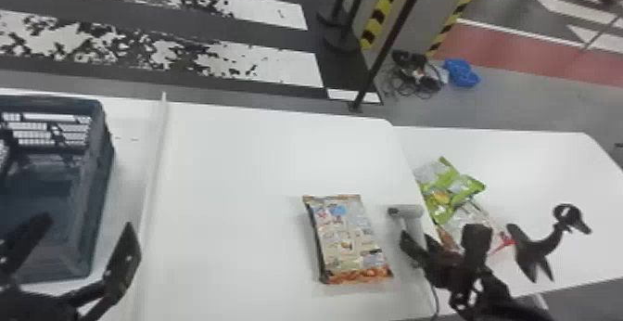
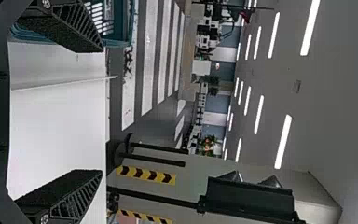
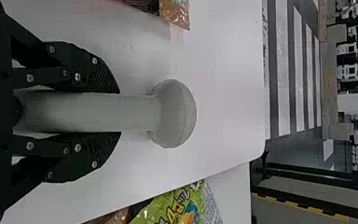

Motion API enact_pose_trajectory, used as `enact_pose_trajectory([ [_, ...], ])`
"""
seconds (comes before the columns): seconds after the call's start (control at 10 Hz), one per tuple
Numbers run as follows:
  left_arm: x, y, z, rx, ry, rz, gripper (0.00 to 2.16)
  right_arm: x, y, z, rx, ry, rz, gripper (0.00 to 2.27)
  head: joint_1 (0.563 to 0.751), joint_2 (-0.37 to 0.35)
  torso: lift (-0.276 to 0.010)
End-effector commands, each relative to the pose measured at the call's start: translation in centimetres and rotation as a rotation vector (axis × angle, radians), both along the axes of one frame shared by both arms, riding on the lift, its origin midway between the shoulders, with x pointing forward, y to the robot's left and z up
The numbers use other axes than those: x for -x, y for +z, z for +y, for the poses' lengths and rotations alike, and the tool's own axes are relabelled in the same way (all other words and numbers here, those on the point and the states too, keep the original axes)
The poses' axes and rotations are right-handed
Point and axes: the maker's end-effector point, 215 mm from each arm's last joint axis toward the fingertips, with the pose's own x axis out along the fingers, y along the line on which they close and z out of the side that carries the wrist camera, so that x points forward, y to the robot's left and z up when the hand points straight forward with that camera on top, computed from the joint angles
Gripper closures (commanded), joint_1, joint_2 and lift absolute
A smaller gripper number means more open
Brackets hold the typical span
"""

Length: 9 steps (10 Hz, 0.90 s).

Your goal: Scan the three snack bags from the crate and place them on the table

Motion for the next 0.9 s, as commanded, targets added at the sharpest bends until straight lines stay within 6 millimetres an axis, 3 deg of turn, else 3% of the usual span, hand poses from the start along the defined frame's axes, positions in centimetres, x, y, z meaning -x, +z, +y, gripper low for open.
enact_pose_trajectory([
  [0.0, -0.4, -0.3, 0.0, -0.002, 0.001, 0.007, 0.07, -0.7, 1.6, -0.2, 0.003, -0.009, -0.062, 0.0, 0.695, -0.35, -0.037],
  [0.2, -0.9, -1.1, -0.1, -0.009, -0.001, 0.027, 0.07, -0.1, 5.4, -0.5, -0.065, -0.048, -0.101, 0.05, 0.695, -0.35, -0.037],
  [0.4, -1.3, -1.4, -0.1, -0.012, -0.001, 0.036, 0.07, 1.1, 8.0, 2.7, -0.165, 0.003, -0.063, 0.05, 0.695, -0.35, -0.037],
  [0.6, -1.6, -1.5, 0.0, -0.007, 0.002, 0.036, 0.07, 3.5, 6.4, 7.1, -0.387, 0.04, 0.1, 0.05, 0.695, -0.35, -0.037],
  [0.8, -1.8, -1.6, 0.4, -0.008, 0.005, 0.036, 0.07, 4.1, 5.4, 9.8, -0.516, 0.05, 0.183, 0.06, 0.695, -0.35, -0.037],
])
